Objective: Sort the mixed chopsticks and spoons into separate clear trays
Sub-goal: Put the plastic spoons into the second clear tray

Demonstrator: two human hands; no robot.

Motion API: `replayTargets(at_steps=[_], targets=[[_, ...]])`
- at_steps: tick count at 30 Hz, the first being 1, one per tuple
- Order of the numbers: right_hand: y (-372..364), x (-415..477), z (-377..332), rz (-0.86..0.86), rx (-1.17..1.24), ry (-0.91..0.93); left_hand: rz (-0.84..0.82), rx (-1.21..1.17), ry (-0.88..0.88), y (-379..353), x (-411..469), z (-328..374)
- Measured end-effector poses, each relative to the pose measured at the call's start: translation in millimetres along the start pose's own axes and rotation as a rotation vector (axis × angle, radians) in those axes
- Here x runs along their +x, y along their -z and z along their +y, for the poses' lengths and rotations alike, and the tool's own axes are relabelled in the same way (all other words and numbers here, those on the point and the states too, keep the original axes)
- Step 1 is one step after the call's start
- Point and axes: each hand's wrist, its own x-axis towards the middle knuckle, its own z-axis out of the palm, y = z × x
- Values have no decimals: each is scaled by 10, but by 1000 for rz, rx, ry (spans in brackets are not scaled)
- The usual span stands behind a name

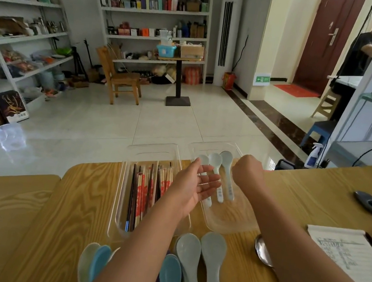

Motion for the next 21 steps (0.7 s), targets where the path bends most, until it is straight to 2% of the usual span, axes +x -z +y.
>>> replayTargets(at_steps=[3,7,11,14,18,21], targets=[[145,-210,-42,22,78,8,-5,-12,-8,-24,-258,-8],[384,-662,-56,-36,171,37,-10,-13,-40,-25,-688,-74],[540,-1394,66,-82,287,93,2,-10,-74,51,-1144,-294],[522,-1968,276,-153,349,68,38,-28,-67,163,-1419,-564],[288,-2488,591,-201,355,-14,109,-60,-28,358,-1711,-990],[153,-2639,697,-212,265,-11,124,-71,12,450,-1827,-1150]])
